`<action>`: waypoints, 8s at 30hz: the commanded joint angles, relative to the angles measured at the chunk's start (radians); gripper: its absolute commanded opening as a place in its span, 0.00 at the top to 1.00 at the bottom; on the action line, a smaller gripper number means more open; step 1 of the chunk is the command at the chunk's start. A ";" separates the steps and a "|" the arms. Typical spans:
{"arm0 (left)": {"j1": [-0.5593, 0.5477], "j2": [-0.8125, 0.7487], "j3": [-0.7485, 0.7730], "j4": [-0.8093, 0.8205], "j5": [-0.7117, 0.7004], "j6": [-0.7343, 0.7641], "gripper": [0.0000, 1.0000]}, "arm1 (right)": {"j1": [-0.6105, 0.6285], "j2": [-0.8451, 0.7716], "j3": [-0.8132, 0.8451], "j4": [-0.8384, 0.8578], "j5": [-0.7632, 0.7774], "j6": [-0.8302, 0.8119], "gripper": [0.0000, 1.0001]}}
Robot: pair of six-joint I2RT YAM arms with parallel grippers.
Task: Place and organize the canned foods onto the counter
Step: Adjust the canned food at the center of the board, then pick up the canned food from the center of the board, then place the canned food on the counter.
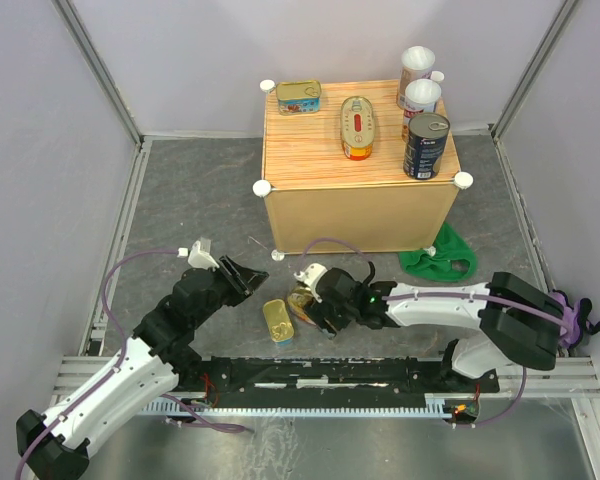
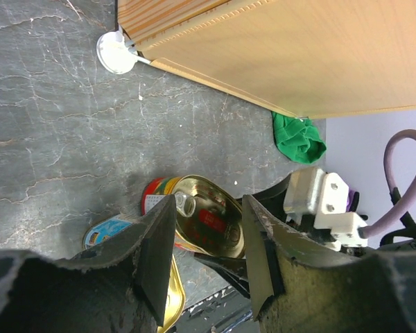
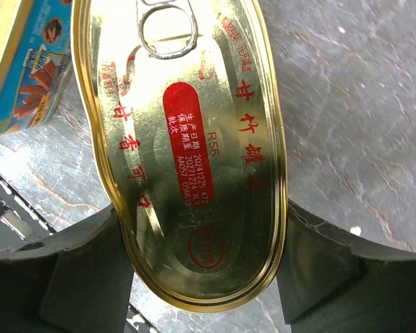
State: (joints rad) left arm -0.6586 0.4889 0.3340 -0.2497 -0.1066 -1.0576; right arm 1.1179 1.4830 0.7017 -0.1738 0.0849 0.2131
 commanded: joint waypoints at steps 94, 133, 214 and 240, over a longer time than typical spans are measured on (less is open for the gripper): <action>-0.003 0.063 0.028 0.061 0.130 0.215 0.49 | 0.366 0.300 -0.328 1.137 0.853 0.317 0.20; -0.002 -0.040 0.118 -0.039 0.087 0.268 0.48 | 0.644 -0.220 0.299 -0.233 1.232 0.448 0.92; -0.003 -0.019 0.118 0.058 0.051 0.280 0.48 | -0.389 0.042 1.123 -0.100 0.604 -0.094 0.97; -0.002 0.047 0.114 0.101 0.016 0.283 0.48 | -0.467 0.109 1.115 -0.062 0.509 -0.072 0.97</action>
State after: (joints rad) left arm -0.6586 0.5266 0.4477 -0.2192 -0.0765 -0.8089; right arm 0.6537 1.6161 1.7695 -0.3538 0.6048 0.1303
